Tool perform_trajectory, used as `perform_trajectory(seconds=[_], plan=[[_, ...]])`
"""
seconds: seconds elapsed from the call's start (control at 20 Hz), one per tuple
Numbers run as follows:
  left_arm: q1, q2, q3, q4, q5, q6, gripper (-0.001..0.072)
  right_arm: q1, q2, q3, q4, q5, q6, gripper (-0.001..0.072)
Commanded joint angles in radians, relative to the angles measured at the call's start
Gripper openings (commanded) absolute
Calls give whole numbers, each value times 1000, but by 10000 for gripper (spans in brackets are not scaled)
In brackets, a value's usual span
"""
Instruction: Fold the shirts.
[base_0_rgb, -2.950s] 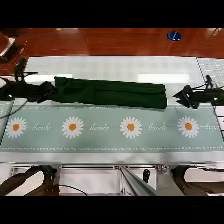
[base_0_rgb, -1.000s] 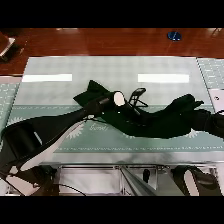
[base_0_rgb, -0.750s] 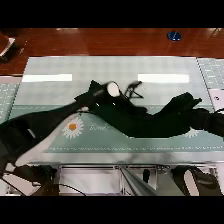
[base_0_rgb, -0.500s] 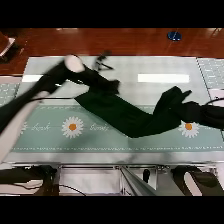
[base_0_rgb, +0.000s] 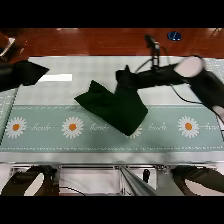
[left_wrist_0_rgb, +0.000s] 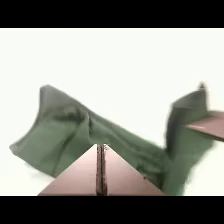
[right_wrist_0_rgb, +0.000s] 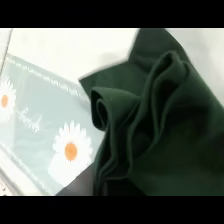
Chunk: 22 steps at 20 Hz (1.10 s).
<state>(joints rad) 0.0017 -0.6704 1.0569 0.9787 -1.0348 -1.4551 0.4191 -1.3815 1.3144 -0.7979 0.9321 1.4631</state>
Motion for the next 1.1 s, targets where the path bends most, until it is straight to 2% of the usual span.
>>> perform_trajectory(seconds=[0.0,0.1,0.25,0.4,0.45,0.5,0.6,0.75,0.85,0.95,1.05], plan=[[29,159,-96,0,40,3,20,80,-301,241,23,-26,43,20],[29,159,-126,-20,21,3,20,100,-387,311,48,-29,73,20],[29,137,-165,-119,95,3,20,124,-470,383,48,-51,126,20],[29,95,-180,-134,104,14,20,134,-527,453,92,-47,134,23],[29,84,-189,-134,102,14,20,139,-535,452,108,-52,132,169],[29,76,-201,-135,101,15,20,140,-538,452,98,-51,124,422],[29,61,-233,-134,101,16,20,126,-531,452,90,-2,87,412],[29,50,-285,-134,103,56,20,40,-479,452,50,185,97,408],[29,50,-322,-134,100,56,20,-36,-389,452,-109,335,117,408],[29,50,-356,-134,86,56,20,-91,-245,415,-416,444,168,409],[29,50,-378,-134,81,56,20,-118,-61,267,-689,437,230,415]])
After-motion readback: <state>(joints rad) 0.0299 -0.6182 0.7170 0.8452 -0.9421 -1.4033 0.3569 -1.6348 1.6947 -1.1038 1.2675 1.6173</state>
